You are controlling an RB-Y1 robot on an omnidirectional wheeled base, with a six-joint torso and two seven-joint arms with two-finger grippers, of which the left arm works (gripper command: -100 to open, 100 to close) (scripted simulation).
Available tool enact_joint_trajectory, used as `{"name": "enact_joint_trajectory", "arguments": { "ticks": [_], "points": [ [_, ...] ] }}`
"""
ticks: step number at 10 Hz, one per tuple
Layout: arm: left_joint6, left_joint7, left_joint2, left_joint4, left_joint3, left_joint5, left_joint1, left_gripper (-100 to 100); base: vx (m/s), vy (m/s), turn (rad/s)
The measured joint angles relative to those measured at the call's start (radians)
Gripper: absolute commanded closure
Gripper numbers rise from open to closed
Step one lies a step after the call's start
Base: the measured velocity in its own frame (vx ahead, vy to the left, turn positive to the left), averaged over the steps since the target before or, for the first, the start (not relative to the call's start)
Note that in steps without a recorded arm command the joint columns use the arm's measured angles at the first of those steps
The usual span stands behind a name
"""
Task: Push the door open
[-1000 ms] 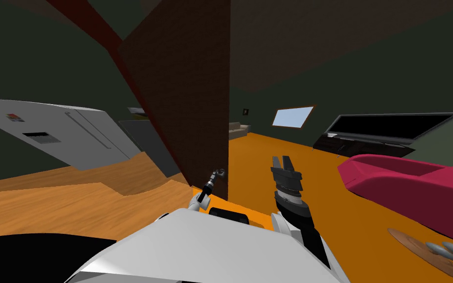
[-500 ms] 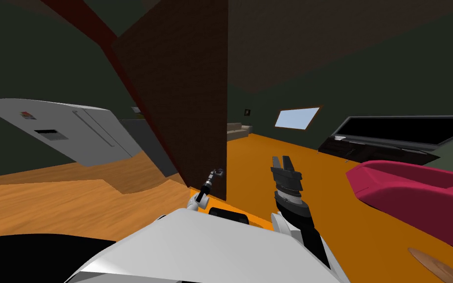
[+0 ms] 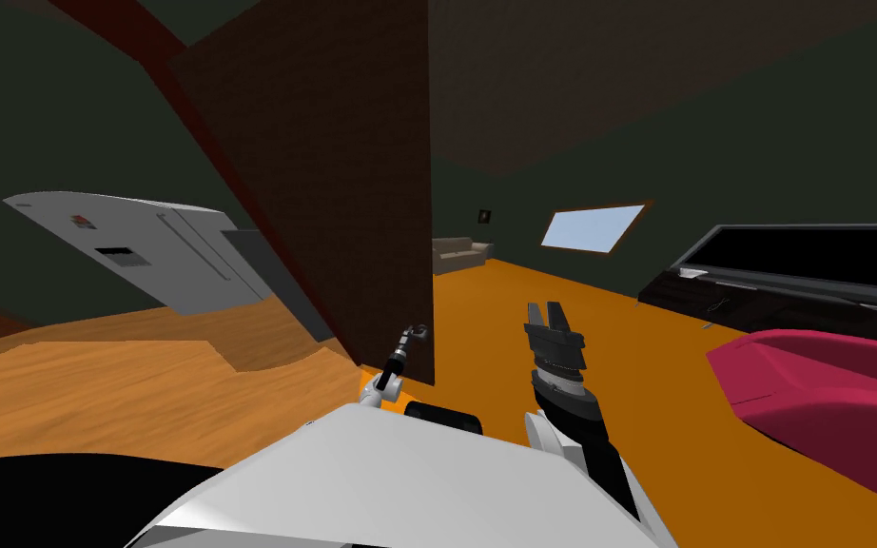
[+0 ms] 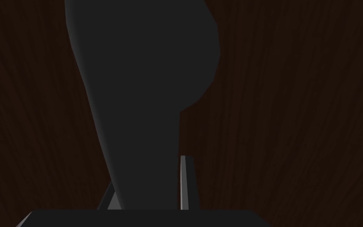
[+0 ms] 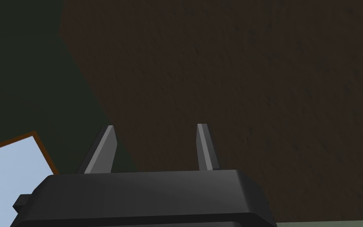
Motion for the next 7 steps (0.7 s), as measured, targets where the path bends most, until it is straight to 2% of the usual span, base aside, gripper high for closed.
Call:
{"name": "enact_joint_trajectory", "arguments": {
  "ticks": [3,5,7],
  "points": [
    [-0.014,-0.016,-0.007,0.023,0.039,0.019,-0.011,100,0.163,-0.106,0.059],
    [-0.011,-0.023,-0.012,0.015,0.058,0.029,-0.006,100,0.140,-0.094,0.053],
    [-0.018,-0.027,-0.010,0.029,0.073,0.036,-0.015,100,0.092,-0.038,0.055]
  ]
}}
